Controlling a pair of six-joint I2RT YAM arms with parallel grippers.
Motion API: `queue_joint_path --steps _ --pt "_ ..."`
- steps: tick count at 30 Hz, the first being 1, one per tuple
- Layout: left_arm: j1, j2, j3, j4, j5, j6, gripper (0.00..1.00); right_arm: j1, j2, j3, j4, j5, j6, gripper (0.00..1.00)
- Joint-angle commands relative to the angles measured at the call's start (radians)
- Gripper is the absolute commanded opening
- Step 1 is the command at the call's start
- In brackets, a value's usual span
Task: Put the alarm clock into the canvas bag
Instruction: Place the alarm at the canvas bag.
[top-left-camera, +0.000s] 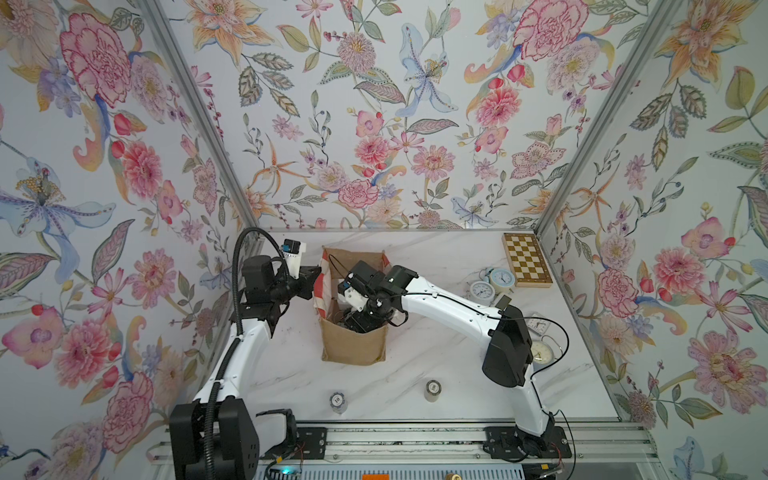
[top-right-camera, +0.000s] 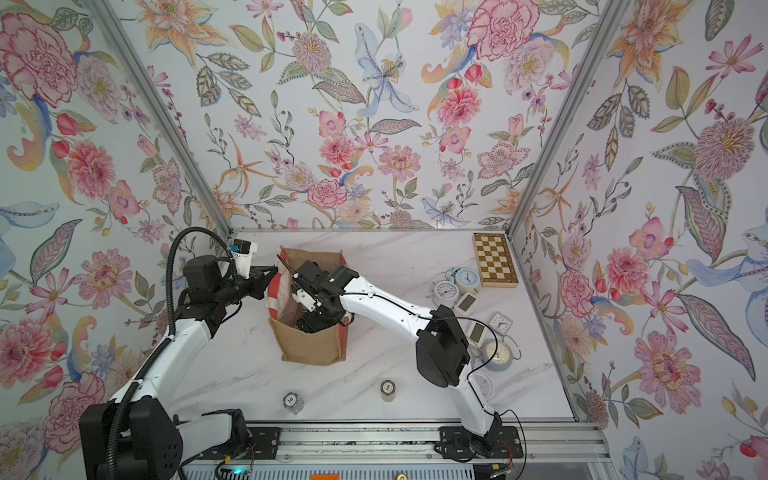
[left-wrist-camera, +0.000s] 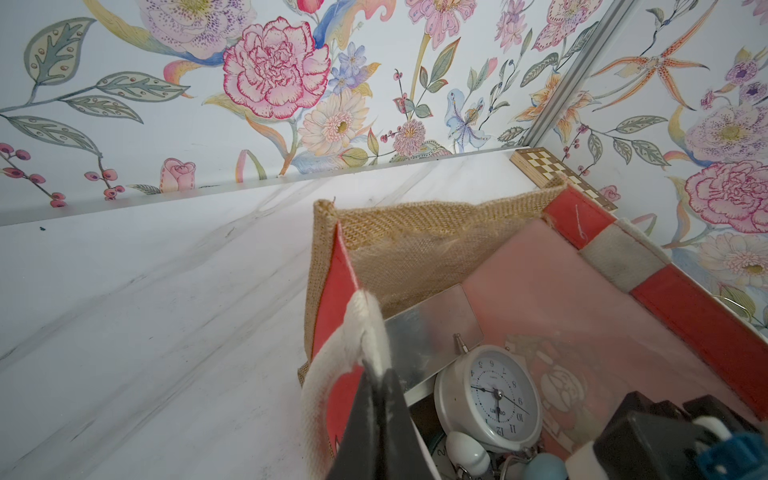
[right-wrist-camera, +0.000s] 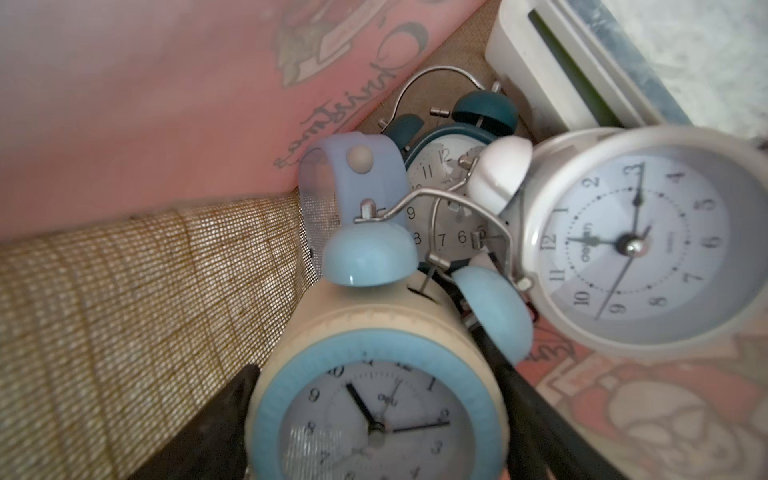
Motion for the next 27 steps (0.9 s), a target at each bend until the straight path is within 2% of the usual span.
queue_joint_path --steps 1,6,10,15,16,17,27 --pt "0.008 -0.026 -0.005 0.032 0.004 0.004 0.00 -0.003 0.073 0.008 -0.087 0.041 -0.012 0.69" --pt "0.009 -0.028 -0.007 0.030 0.003 0.006 0.00 -0.001 0.110 0.048 -0.121 0.043 -0.014 0.77" --pt "0.009 -0.027 -0.006 0.030 0.003 0.005 0.00 -0.001 0.087 0.066 -0.123 0.037 -0.010 0.86" --pt "0.009 -0.028 -0.005 0.030 0.006 0.004 0.00 -0.001 0.040 0.084 -0.127 0.007 -0.005 0.91" --pt "0.009 -0.028 -0.007 0.030 0.005 0.004 0.00 -0.001 0.032 0.088 -0.130 -0.001 -0.003 0.93" --pt "0.009 -0.029 -0.007 0.030 0.004 0.005 0.00 -0.001 0.022 0.091 -0.134 -0.005 -0.002 1.00" --pt "0.009 -0.027 -0.007 0.033 0.009 0.001 0.00 -0.006 -0.065 0.105 -0.151 0.034 0.011 0.99"
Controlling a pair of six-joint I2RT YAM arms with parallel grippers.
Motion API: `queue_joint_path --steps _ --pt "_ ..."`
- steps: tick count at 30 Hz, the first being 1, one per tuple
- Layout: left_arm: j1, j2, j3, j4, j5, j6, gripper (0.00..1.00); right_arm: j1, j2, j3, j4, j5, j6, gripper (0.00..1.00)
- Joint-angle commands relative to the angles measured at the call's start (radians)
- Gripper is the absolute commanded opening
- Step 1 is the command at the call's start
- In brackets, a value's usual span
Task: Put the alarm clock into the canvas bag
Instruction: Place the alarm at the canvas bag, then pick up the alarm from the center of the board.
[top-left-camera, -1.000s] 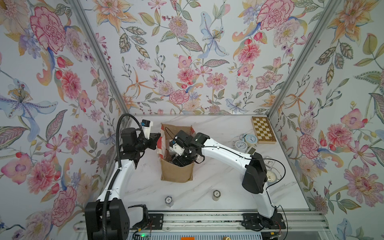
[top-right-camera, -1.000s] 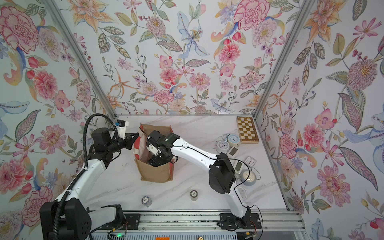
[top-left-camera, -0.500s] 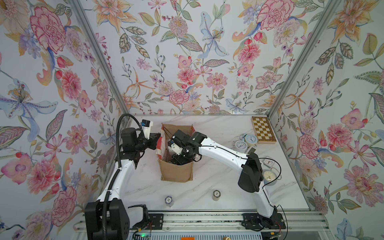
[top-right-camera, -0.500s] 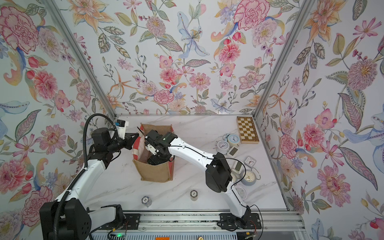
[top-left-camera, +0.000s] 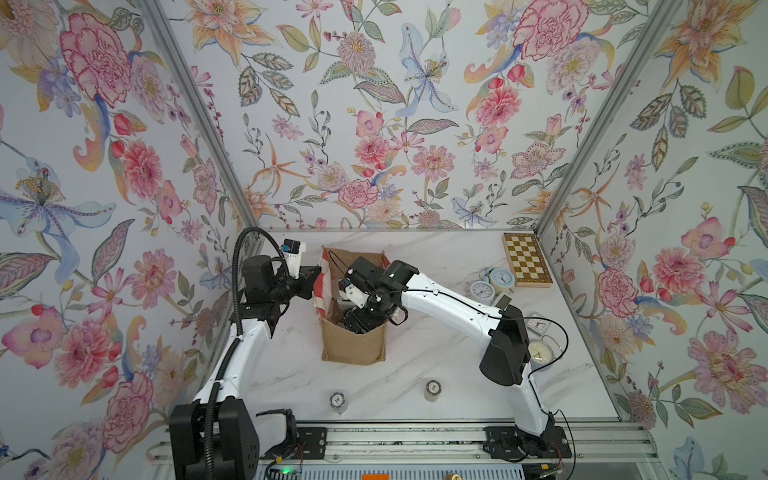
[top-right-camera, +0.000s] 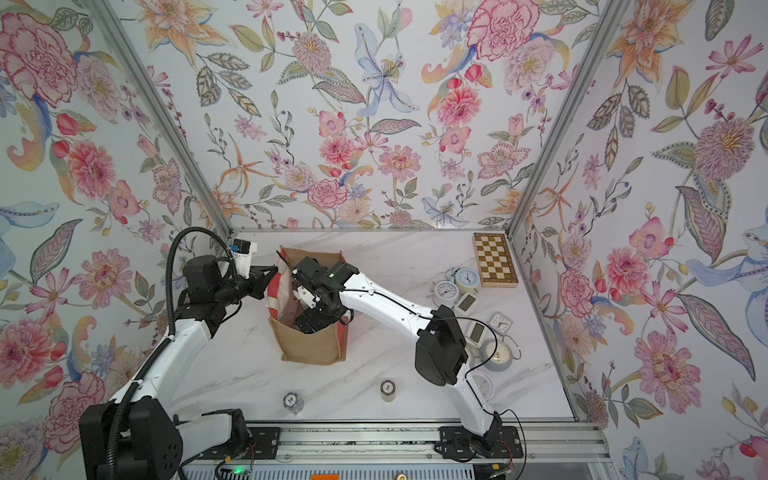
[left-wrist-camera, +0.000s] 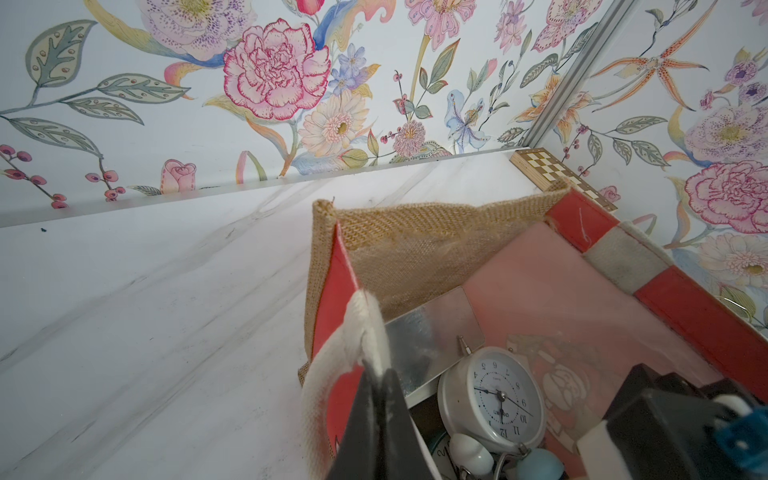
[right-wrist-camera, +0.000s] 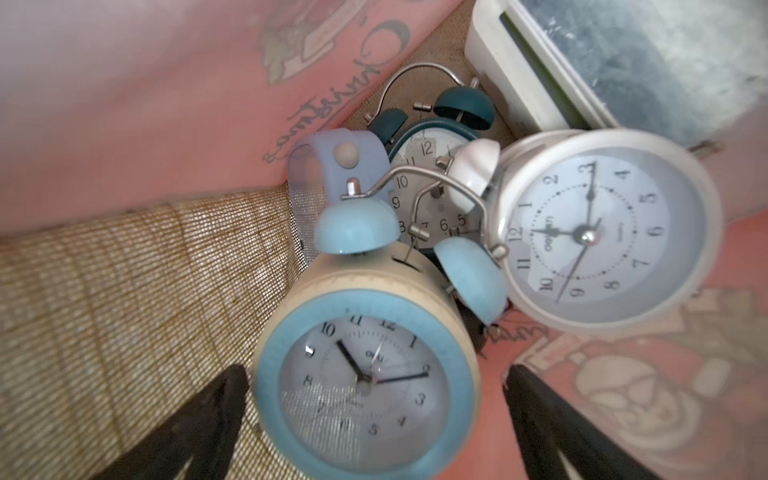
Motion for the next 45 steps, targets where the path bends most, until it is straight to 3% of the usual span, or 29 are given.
queue_joint_path --steps 1,17,24,29,39,45 --pt "0.009 -0.024 -0.007 0.033 0.009 0.001 0.00 -0.006 -0.074 0.033 -0.066 0.014 0.015 0.99" --pt "0.009 -0.028 -0.007 0.032 0.015 0.001 0.00 -0.057 -0.137 0.158 -0.062 0.158 0.019 0.99" --pt "0.009 -0.034 -0.007 0.030 0.010 0.002 0.00 -0.140 -0.208 0.145 -0.054 0.227 0.018 0.99" --pt "0.008 -0.037 -0.007 0.029 0.003 0.005 0.00 -0.229 -0.287 0.049 -0.013 0.259 0.018 0.99" --pt "0.009 -0.036 -0.007 0.028 0.003 0.005 0.00 -0.524 -0.485 -0.359 0.199 0.214 0.054 0.99" --pt "0.009 -0.033 -0.006 0.027 0.004 0.004 0.00 -0.690 -0.521 -0.569 0.321 0.220 0.120 0.99"
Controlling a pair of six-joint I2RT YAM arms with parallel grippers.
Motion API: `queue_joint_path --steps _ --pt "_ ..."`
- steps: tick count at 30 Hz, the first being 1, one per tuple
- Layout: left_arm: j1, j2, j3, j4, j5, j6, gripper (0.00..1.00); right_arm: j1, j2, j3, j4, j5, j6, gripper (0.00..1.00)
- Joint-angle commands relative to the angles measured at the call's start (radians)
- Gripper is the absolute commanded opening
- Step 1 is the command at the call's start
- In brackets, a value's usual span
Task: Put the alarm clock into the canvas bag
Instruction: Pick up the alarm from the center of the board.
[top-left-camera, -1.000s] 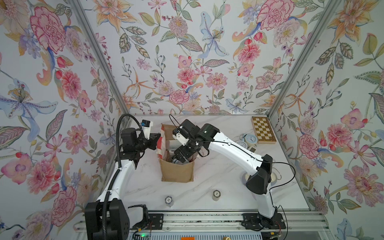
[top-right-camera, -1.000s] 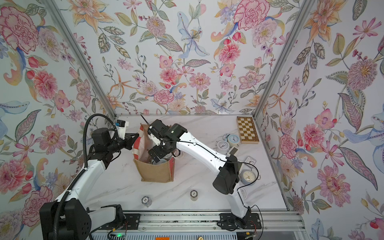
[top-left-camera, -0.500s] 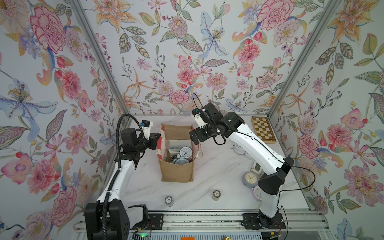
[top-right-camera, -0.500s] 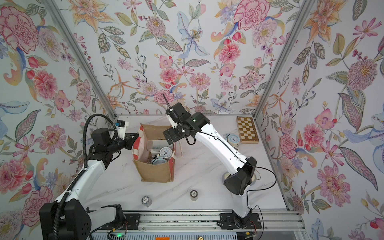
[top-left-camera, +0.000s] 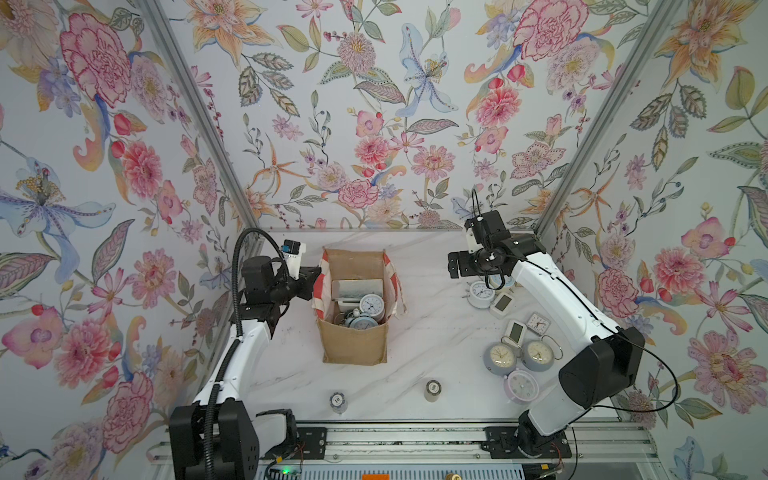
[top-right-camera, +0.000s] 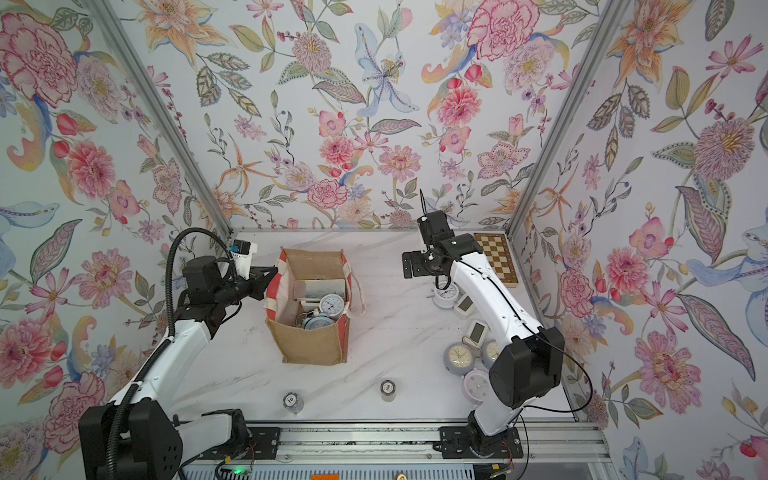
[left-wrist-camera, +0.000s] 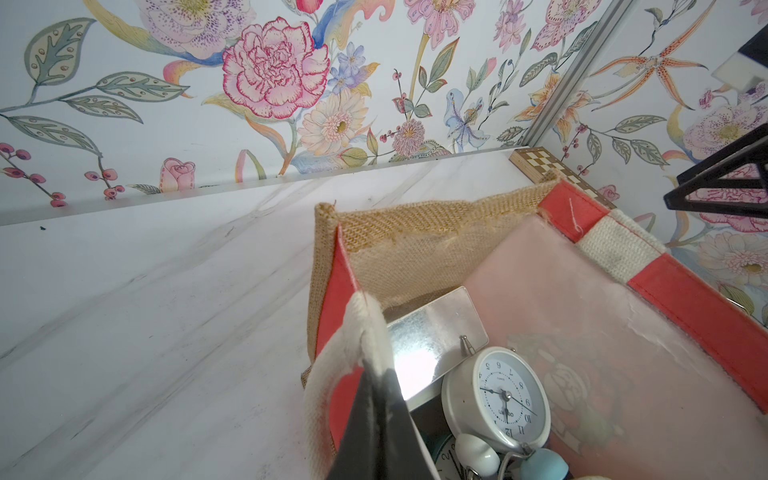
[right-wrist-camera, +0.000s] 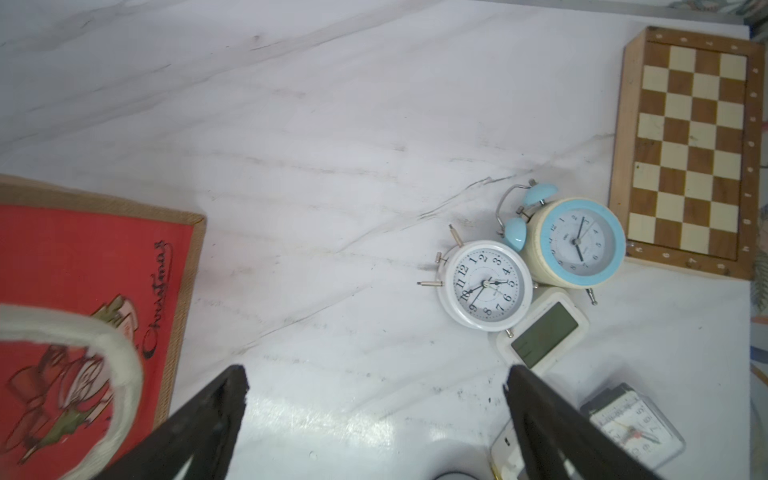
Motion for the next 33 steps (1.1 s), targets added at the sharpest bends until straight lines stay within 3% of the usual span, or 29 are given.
queue_joint_path --steps 1,11,33 --pt "0.008 -0.024 -0.001 0.031 0.002 0.005 0.00 -0.064 -0.023 -0.090 0.108 -0.002 0.063 0.99" --pt "0.009 -0.019 0.001 0.030 0.002 0.006 0.00 -0.172 0.090 -0.197 0.216 0.139 0.163 0.99" --pt "0.009 -0.027 0.002 0.016 -0.011 0.018 0.00 -0.171 0.295 -0.181 0.266 0.116 0.244 0.99"
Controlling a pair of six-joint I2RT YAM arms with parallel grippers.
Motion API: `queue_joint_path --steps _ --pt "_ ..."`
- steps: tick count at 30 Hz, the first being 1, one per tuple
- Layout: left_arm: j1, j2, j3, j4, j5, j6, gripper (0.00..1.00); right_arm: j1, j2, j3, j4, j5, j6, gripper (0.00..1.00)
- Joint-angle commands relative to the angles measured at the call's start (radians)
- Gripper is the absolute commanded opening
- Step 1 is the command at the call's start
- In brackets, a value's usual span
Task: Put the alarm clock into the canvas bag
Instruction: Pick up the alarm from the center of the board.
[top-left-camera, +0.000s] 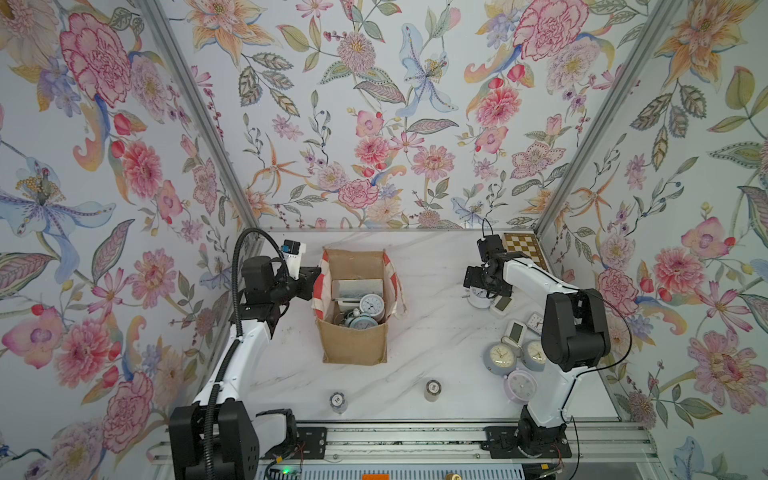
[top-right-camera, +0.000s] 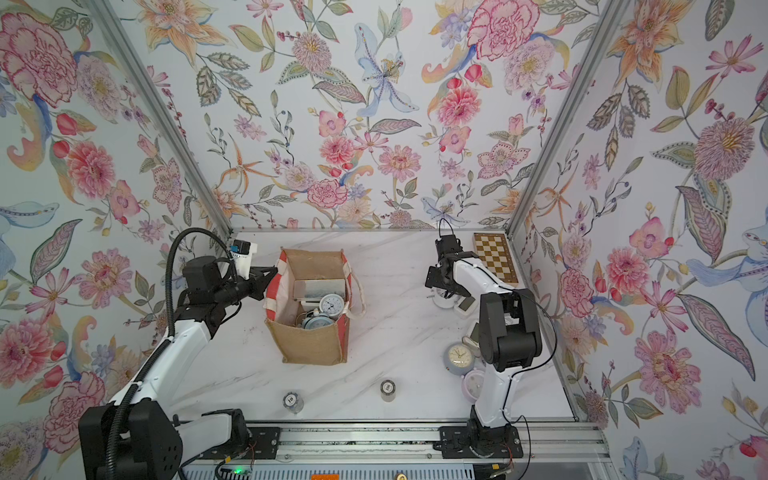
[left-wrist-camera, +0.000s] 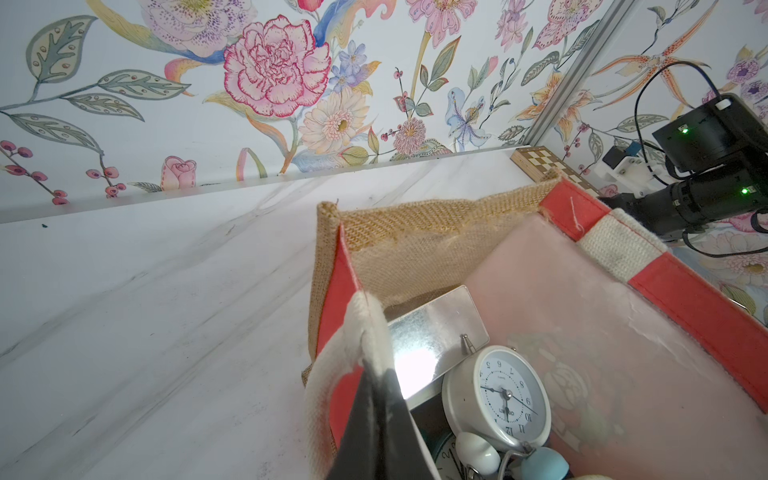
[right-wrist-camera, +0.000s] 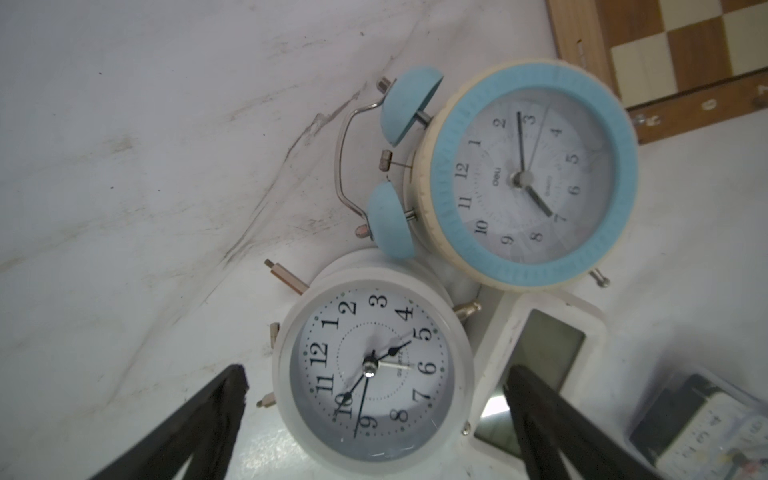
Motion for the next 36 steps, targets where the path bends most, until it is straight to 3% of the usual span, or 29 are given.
queue_joint_path --steps 1,17,36 --pt "0.009 -0.026 0.002 0.023 -0.009 0.019 0.00 0.004 0.034 0.008 0.005 0.004 0.023 0.99" --pt "0.009 -0.030 -0.001 0.022 -0.009 0.017 0.00 0.017 0.041 -0.004 0.016 0.007 0.019 0.88" --pt "0.008 -0.038 -0.002 0.022 -0.012 0.018 0.00 0.018 0.062 -0.020 0.021 0.017 0.009 0.90"
